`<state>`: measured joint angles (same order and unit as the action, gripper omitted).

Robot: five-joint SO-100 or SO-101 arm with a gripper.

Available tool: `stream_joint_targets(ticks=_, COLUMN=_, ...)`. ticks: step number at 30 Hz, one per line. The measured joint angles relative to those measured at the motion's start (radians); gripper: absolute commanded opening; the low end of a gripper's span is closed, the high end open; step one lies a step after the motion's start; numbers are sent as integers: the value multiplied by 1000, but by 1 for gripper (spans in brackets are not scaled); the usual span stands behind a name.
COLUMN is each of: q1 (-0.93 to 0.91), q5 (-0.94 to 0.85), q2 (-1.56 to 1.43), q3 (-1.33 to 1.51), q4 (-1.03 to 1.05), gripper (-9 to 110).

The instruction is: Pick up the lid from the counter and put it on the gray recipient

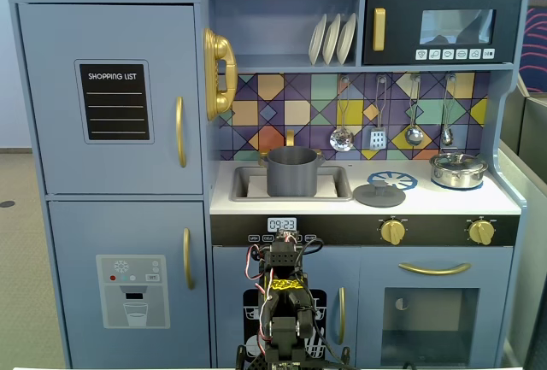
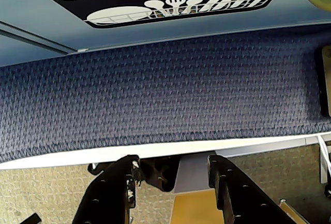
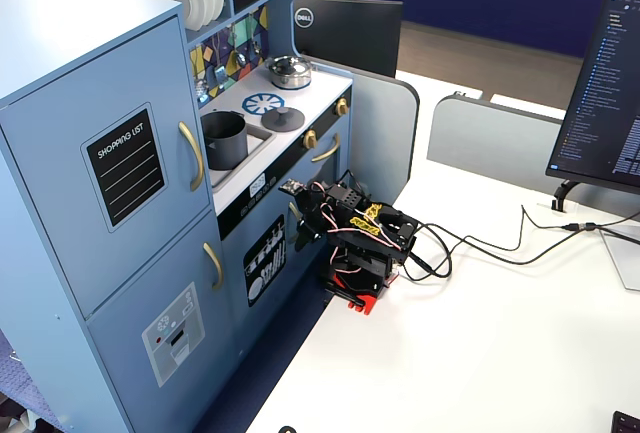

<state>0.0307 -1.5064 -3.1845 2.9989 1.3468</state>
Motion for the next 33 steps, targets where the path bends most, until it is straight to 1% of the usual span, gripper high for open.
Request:
stream_joint_targets(ticks=2, q1=-12, q5=-11, q2=0, q3=0, q4=0, gripper=0)
stream_joint_targets(ticks=6, q1=-104, q5=-35, q2=0, q3=0, q4=6, gripper=0)
stream_joint_targets(ticks=17, q1=-132, q5=-55, q2=0, q3=-20, q4=9, gripper=0)
stream_joint_targets(ticks=21, q1=-144, q5=-63, q2=40, q3=-202, q4=78, gripper=0)
stream_joint_targets(ticks=25, q1=-161, q5=-100, q2=172, q3=-466, q4=81, gripper=0)
stream_joint_targets(ticks=27, q1=-186, q5=-104, q2=232, q3=-588, q4=34, gripper=0)
stream_joint_targets(ticks=29, q1=-225, q5=-106, q2=272, q3=-678, q4=-63, gripper=0)
stream_joint_targets(ticks=33, q1=-319, q5=-158, q2=299, q3=-742, q4=-279, gripper=0)
